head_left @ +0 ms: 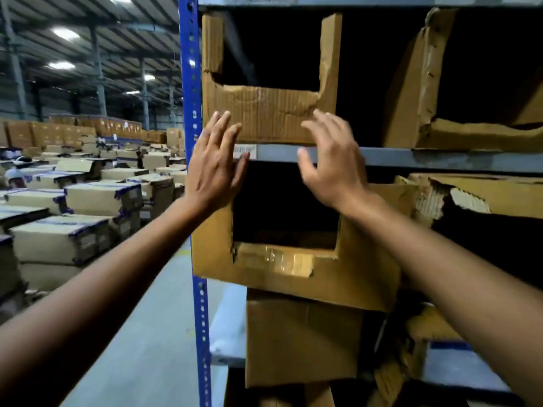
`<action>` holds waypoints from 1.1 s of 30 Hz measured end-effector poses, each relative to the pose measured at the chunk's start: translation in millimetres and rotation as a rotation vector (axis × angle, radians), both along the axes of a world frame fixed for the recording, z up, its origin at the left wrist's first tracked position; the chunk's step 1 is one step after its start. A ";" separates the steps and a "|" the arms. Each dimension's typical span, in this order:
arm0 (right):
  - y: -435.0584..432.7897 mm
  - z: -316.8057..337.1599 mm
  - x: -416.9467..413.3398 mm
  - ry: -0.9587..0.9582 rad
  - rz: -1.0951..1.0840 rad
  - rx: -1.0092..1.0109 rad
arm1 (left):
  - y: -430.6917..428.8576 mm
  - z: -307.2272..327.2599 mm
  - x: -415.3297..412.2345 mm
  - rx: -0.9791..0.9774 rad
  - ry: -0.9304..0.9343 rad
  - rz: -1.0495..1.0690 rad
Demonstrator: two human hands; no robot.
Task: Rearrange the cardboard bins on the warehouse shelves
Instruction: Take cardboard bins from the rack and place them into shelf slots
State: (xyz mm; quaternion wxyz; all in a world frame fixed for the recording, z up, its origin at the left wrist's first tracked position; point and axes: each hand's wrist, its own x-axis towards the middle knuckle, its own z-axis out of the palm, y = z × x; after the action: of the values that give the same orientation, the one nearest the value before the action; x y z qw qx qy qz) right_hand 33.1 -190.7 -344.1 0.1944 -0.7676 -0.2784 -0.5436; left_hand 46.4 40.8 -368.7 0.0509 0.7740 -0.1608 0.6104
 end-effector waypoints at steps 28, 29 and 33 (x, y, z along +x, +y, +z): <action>-47.7 -179.5 43.4 0.265 -0.406 -0.595 | -42.6 -165.5 49.2 0.231 0.392 0.245; -47.0 -178.3 50.6 0.273 -0.408 -0.589 | -42.7 -163.8 56.9 0.244 0.370 0.248; -46.9 -181.9 77.2 0.252 -0.379 -0.545 | -43.2 -162.6 77.7 0.245 0.320 0.268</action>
State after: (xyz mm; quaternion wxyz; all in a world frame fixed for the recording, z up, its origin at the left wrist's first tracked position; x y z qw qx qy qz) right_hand 110.3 -237.6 -526.0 -0.0890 -0.8904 -0.2397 -0.3766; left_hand 124.1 -2.3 -531.3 -0.1003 0.8755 -0.1194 0.4573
